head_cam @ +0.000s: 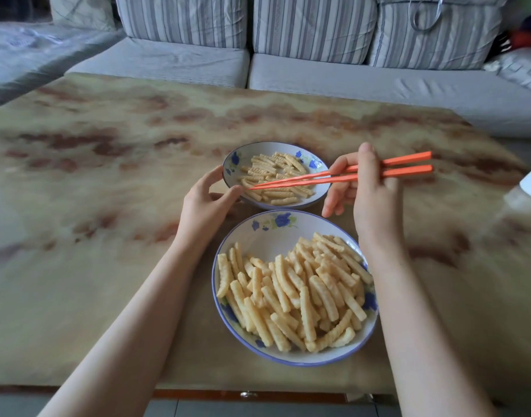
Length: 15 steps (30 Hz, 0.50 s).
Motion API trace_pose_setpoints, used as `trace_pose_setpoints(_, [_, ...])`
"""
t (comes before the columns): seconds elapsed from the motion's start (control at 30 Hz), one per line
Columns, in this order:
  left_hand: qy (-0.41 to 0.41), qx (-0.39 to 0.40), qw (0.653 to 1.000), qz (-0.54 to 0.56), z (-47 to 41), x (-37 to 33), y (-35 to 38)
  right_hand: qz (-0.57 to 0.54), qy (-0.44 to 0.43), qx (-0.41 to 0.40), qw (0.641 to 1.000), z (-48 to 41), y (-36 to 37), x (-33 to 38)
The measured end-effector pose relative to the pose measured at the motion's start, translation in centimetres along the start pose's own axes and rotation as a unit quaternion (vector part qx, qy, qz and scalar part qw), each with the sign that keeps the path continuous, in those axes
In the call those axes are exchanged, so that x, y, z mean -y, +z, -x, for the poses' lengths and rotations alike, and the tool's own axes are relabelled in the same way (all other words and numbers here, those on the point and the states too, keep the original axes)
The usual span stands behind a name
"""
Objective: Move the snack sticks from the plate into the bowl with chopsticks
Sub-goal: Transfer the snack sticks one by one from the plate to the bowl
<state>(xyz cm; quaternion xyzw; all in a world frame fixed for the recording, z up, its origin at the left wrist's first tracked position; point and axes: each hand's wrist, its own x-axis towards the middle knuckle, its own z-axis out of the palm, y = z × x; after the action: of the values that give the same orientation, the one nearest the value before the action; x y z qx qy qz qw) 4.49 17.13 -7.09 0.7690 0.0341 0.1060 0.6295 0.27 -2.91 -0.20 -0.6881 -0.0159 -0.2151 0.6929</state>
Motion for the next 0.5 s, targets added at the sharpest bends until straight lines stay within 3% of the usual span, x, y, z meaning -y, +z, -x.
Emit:
trace_pose_setpoints(0.23, [-0.003,-0.001,1.0,-0.003,0.0,0.2,0.0,-0.03,0.002,0.004,1.0,0.1,-2.3,2.5])
trace_pose_setpoints(0.5, [-0.005,-0.003,1.0,-0.008,-0.2,0.2,0.1,0.016,0.049,0.128,0.99,1.3,-3.3,4.2])
